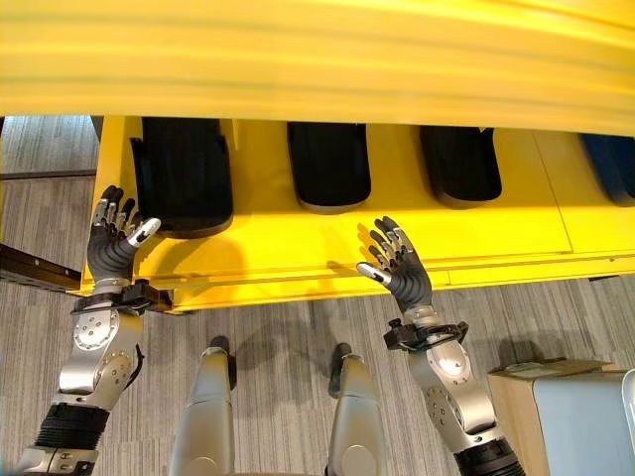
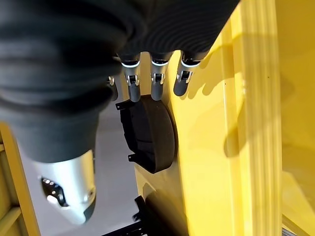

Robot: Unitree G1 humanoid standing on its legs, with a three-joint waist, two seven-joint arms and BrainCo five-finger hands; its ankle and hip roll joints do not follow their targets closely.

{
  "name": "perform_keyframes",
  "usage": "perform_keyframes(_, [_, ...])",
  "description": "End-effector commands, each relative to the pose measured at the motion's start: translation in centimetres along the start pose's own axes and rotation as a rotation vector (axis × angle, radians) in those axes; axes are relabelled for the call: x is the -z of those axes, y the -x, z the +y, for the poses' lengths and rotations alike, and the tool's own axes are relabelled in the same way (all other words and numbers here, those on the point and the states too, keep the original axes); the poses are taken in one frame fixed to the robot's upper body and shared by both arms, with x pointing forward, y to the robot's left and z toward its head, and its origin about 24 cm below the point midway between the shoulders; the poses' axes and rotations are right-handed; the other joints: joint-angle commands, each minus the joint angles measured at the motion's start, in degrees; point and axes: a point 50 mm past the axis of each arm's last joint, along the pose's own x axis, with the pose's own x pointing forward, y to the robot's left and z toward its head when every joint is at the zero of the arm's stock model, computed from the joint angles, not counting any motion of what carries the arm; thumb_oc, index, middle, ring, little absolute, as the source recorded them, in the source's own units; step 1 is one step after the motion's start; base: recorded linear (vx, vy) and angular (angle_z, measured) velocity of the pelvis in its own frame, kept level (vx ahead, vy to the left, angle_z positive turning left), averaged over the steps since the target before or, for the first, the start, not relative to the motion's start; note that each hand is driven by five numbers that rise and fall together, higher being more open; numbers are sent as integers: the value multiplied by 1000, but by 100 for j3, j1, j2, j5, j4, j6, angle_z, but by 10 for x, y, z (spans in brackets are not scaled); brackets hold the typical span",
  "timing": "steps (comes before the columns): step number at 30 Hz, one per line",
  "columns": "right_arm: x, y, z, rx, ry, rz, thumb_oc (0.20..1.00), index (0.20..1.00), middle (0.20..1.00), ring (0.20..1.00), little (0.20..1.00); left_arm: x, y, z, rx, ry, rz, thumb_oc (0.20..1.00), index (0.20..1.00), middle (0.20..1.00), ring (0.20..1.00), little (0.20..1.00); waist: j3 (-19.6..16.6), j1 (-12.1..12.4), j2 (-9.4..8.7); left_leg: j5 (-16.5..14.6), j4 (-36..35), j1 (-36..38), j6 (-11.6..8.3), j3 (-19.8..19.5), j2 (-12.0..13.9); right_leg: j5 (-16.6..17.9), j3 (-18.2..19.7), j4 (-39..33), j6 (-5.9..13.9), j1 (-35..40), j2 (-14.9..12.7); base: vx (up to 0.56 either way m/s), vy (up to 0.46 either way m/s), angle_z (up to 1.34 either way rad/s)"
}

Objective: Move parts from the plastic box to the shelf.

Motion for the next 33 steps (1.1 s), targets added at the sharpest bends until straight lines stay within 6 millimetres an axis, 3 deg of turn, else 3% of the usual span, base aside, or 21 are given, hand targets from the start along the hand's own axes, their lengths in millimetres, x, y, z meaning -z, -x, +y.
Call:
perform_keyframes(1, [-36,1,0,-6,30,-189,1000,1000,1000,1000,1000,-3,-2,1,-14,8,-32,1000,1000,1000,1000,1000,-182,64,16,903,-1018,-7,85,113,50,156,198,-91,-150,-83,-72,0,0,0])
perform_keyframes(7, [-37,0,-1,-5,31,-191,1000,1000,1000,1000,1000,-12,-4,10,-65,-24,-78,1000,1000,1000,1000,1000,-141,115,-29,905,-993,-68,95,92,30,137,169,-66,-154,-99,-79,0,0,0])
perform_keyframes(17, [-40,-1,0,-8,39,-207,1000,1000,1000,1000,1000,-43,-2,20,-109,-93,-227,1000,1000,1000,1000,1000,-94,197,-26,864,-971,-93,107,78,-11,100,124,-23,-171,-69,-96,6,0,2])
perform_keyframes(23, [-43,-2,1,-20,45,-224,1000,1000,1000,1000,1000,-75,5,5,-14,-151,-381,1000,1000,1000,1000,1000,-57,218,9,834,-944,-62,118,80,-19,76,140,15,-175,-58,-93,0,0,0])
perform_keyframes(33, [-41,-3,22,-156,11,-212,1000,1000,1000,1000,1000,-84,13,-14,105,-101,-420,1000,1000,1000,1000,1000,25,225,26,838,-994,58,129,101,-15,108,157,-11,-175,9,-82,0,0,0])
